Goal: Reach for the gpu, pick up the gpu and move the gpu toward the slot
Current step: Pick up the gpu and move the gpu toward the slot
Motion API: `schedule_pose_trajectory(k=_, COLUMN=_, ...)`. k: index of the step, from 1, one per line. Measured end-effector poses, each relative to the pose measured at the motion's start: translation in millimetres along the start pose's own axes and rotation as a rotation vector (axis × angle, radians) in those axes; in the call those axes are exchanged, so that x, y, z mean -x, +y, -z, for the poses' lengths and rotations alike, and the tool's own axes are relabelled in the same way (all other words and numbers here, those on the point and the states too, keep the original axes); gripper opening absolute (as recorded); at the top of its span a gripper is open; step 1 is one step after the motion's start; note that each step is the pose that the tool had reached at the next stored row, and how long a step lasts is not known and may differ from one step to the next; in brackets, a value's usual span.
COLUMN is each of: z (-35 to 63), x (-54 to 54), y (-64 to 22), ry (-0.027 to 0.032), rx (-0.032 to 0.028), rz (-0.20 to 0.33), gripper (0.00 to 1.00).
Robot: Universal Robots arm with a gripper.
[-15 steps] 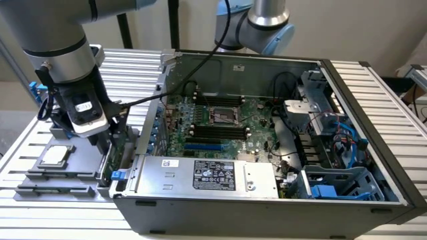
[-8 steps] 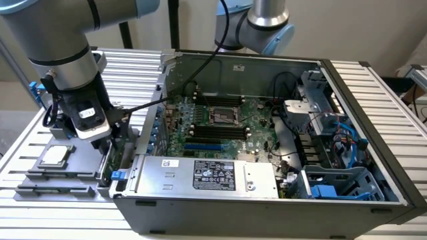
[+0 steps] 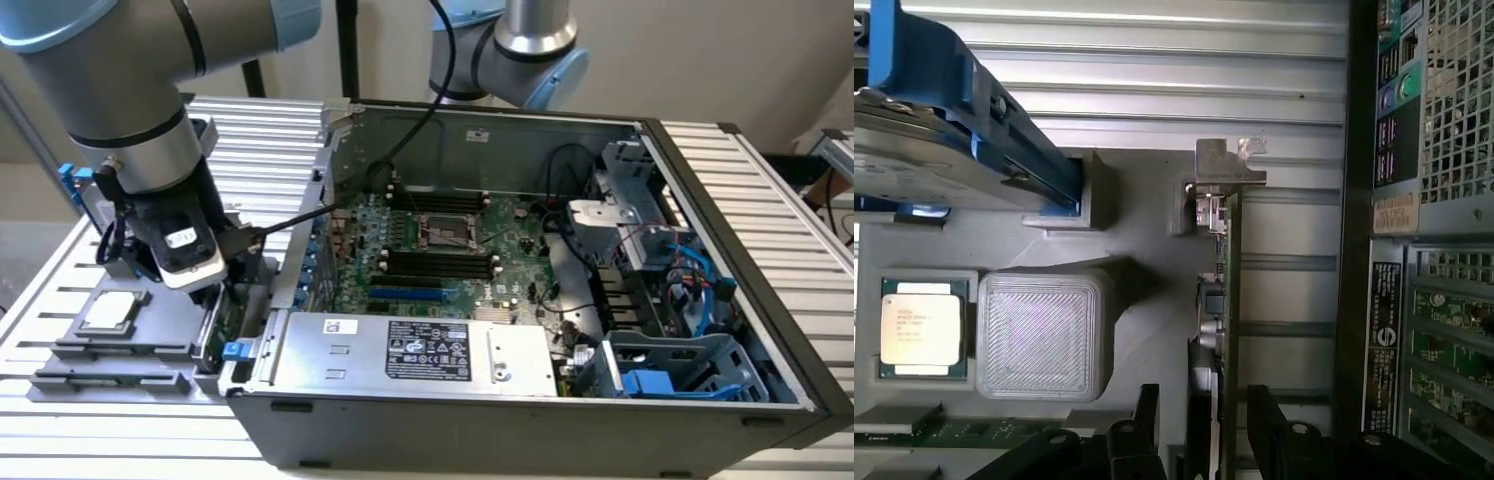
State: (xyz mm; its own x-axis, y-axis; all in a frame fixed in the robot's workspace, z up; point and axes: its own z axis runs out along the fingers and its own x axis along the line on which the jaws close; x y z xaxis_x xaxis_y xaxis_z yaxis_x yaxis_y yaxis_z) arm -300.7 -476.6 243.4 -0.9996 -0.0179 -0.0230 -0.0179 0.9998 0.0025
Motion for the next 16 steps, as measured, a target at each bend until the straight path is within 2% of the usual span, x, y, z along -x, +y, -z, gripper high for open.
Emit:
schedule_pose_trajectory(k=4, z=-1.7, x=-0.1, y=0.2, ry=-0.0004, rx=-0.0024, rz=0.0, gripper=0.48)
schedule_pose_trajectory(k=10, z=-3.9, x=-0.4, y=0.2, ry=-0.0076, rx=-0.0026, rz=0.0, gripper=0.48)
schedule_pose_trajectory(k=14, z=-4.0, x=-1.5, y=0.2, ry=-0.0081, rx=-0.0027, rz=0.0, gripper=0.48)
schedule_pose_trajectory(k=15, z=-4.1, x=-1.5, y=0.2, ry=-0.0082, rx=-0.0026, rz=0.0, gripper=0.46)
schedule_pose_trajectory(k=16, z=-4.1, x=-1.6, y=0.2, ry=-0.0082, rx=-0.0026, rz=0.0, gripper=0.4)
